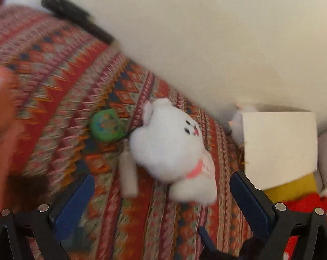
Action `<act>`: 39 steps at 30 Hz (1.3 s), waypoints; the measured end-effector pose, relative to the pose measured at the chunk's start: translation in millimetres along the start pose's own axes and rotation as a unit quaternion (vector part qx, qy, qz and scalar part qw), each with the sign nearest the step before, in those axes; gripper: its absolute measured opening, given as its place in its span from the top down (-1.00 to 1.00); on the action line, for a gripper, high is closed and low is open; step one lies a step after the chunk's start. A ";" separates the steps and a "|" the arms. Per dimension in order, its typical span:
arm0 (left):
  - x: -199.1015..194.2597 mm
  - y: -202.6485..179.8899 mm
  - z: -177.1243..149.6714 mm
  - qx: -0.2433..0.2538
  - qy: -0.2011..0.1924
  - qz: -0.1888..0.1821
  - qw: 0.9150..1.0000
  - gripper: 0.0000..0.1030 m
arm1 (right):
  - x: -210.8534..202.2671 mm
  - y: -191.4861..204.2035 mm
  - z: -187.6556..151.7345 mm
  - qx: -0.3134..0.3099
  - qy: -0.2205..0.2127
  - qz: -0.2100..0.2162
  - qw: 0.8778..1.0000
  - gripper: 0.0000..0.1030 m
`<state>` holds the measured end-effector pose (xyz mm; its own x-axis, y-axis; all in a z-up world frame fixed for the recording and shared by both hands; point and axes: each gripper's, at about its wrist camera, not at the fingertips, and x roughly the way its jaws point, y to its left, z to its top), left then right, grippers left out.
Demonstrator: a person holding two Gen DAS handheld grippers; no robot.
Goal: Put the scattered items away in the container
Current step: 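Grasp the white plush bear with the left gripper while the right grasps the white fluffy plush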
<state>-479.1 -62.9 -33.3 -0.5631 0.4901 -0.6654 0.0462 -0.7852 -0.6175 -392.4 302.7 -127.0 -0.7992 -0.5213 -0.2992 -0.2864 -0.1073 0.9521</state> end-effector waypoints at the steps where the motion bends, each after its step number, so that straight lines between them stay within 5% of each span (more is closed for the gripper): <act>1: 16.2 -1.9 8.5 0.003 0.006 0.010 1.000 -0.98 | 8.0 0.1 8.3 -0.006 -0.001 -0.003 1.000 -0.93; 6: 110.5 -13.0 49.3 0.015 0.040 0.033 0.999 -0.98 | 46.7 -9.2 43.6 -0.025 -0.015 -0.030 0.999 -0.93; 10: 157.3 -9.7 48.7 -0.009 0.064 0.006 0.998 -0.90 | 63.6 5.7 55.0 -0.102 -0.032 -0.014 0.994 -0.96; 11: 158.2 -9.6 43.5 -0.012 0.061 -0.019 0.998 -0.69 | 69.0 7.7 54.5 -0.122 -0.029 -0.026 0.992 -0.39; 13: 150.0 -17.2 32.4 0.011 0.041 -0.010 0.999 -0.51 | 74.5 8.4 51.0 -0.149 -0.021 -0.055 0.987 -0.21; 16: 114.1 -22.9 10.0 0.011 0.021 0.013 1.000 -0.46 | 62.2 18.8 45.0 -0.144 -0.005 -0.062 0.988 -0.18; 19: 53.0 -27.9 -8.5 -0.014 -0.015 -0.015 1.000 -0.46 | 32.8 58.9 23.9 -0.192 0.000 -0.066 0.979 -0.18; 23: -42.9 -48.4 -44.6 0.000 -0.078 -0.019 0.997 -0.46 | -21.9 108.2 -27.0 -0.262 0.004 -0.049 0.964 -0.18; 27: -138.0 -67.2 -108.5 0.045 -0.121 0.007 0.992 -0.47 | -77.2 112.2 -85.2 -0.275 0.005 -0.001 0.961 -0.18; 33: -237.1 -74.4 -198.0 0.098 -0.188 0.079 0.974 -0.47 | -151.0 90.7 -174.9 -0.290 0.020 0.037 0.956 -0.18; 36: -268.1 -77.8 -227.3 0.139 -0.219 0.130 0.957 -0.43 | -177.1 98.0 -225.6 -0.332 0.008 0.024 0.943 -0.18; 39: -298.0 -67.7 -241.6 0.143 -0.241 0.147 0.949 -0.38 | -198.2 117.1 -271.8 -0.379 -0.004 0.010 0.926 -0.18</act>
<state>-115.1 -64.3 105.4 -0.8760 0.0577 -0.4789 0.0733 -0.9654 -0.2504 -123.9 163.4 61.1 -0.8048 -0.5244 -0.2781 0.1791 -0.6612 0.7285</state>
